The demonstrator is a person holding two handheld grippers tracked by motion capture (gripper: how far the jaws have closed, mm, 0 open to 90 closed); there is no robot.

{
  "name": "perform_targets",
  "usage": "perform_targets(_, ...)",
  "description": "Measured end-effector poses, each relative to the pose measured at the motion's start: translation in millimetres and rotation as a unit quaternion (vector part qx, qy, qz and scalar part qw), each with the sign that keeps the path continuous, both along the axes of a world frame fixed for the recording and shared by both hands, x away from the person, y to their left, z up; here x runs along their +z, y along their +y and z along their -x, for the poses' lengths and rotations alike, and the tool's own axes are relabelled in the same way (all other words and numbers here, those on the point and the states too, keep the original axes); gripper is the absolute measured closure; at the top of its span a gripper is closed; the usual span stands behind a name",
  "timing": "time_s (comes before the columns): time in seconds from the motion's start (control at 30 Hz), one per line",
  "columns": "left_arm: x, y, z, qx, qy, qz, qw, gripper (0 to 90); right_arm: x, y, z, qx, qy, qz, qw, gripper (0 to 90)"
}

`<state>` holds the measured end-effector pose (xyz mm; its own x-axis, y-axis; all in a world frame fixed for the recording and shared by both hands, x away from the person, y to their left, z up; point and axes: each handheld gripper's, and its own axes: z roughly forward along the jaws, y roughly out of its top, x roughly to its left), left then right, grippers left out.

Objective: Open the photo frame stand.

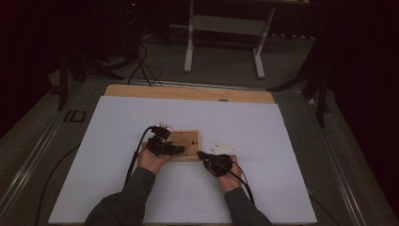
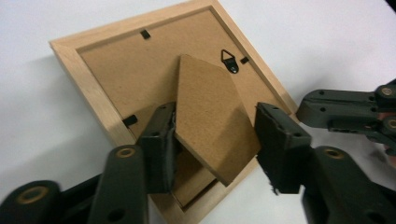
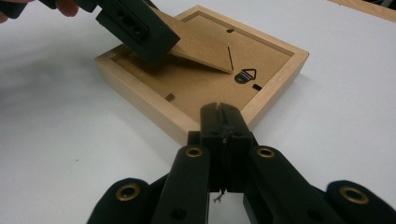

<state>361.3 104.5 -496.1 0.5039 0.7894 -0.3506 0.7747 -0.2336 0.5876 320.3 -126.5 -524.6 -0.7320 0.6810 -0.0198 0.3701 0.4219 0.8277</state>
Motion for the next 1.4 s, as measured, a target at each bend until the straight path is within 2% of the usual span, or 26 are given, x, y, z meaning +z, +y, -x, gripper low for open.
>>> perform_targets(0.37, 1.9, 1.5, -2.6, 0.004, 0.005, 0.010, 0.9999, 49.1, 0.0, 0.0, 0.0, 0.000, 0.000, 0.000, 1.0000, 89.0)
perform_targets(0.47, 3.1, 2.3, -3.5, 0.008, 0.006, 0.019, 0.9998, 47.7, -0.1, 0.1, 0.1, 0.001, -0.001, 0.000, 1.0000, 88.9)
perform_targets(0.7, 2.9, 2.5, -4.1, 0.006, 0.008, 0.013, 0.9999, 47.3, 0.0, 0.2, 0.2, 0.000, -0.001, 0.001, 1.0000, 88.7)
perform_targets(0.83, 2.9, 1.8, -4.2, 0.004, 0.011, 0.014, 0.9998, 51.0, 0.0, 0.3, 0.3, 0.001, -0.001, 0.001, 1.0000, 88.4)
perform_targets(0.97, 3.8, 2.8, -4.9, 0.011, 0.010, 0.026, 0.9996, 49.1, 0.0, 0.3, 0.3, 0.001, -0.002, 0.001, 1.0000, 88.2)
perform_targets(1.1, 4.4, 4.8, -5.6, 0.016, 0.009, 0.022, 0.9996, 47.0, 0.0, 0.3, 0.3, 0.002, -0.002, 0.001, 1.0000, 87.7)
perform_targets(1.37, 4.5, 3.0, -6.1, 0.015, 0.016, 0.022, 0.9995, 52.9, -0.1, 0.5, 0.5, 0.002, -0.002, 0.001, 1.0000, 87.5)
perform_targets(1.4, 4.6, 4.0, -6.7, 0.017, 0.014, 0.029, 0.9993, 51.9, -0.1, 0.5, 0.4, 0.002, -0.002, 0.001, 1.0000, 87.5)
